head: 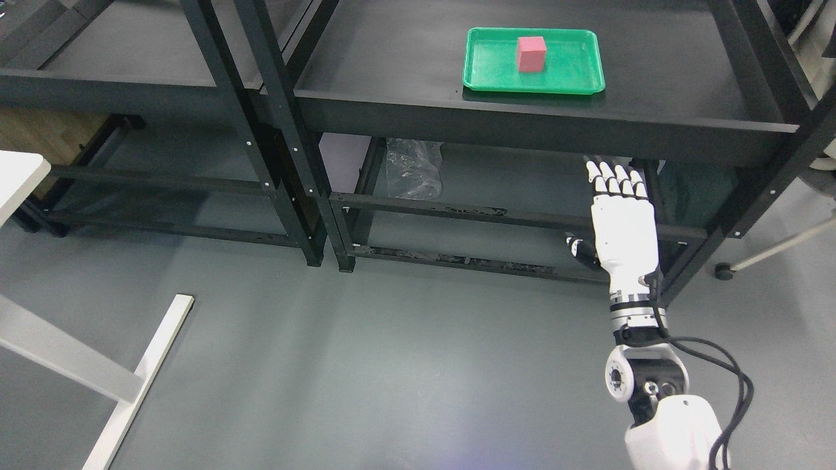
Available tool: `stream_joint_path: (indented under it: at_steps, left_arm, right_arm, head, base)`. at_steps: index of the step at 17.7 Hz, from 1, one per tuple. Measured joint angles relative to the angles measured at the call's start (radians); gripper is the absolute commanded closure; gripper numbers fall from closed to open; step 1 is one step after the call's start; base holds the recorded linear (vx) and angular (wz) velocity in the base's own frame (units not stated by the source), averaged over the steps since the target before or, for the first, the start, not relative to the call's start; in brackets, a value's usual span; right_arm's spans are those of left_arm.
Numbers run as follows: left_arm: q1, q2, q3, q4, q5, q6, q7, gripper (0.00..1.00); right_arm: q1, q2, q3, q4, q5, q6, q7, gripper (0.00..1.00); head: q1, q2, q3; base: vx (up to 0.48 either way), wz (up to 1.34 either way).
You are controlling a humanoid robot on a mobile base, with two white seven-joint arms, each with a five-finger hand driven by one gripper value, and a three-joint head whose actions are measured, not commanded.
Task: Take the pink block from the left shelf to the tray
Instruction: 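Raise the right hand toward the green tray on the shelf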
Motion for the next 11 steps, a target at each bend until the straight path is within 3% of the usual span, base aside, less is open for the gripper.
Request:
stream_joint_path:
  at_steps: [11]
  left_arm:
    - [0.0,0.0,0.0,0.0,0.0,0.0,0.0,0.0]
  right_arm:
    - [0.01,0.001,0.003,-0.004,0.016,-0.003,-0.298,0.02]
  head:
    - [0.0,0.0,0.0]
  base:
    - [0.273,0.0]
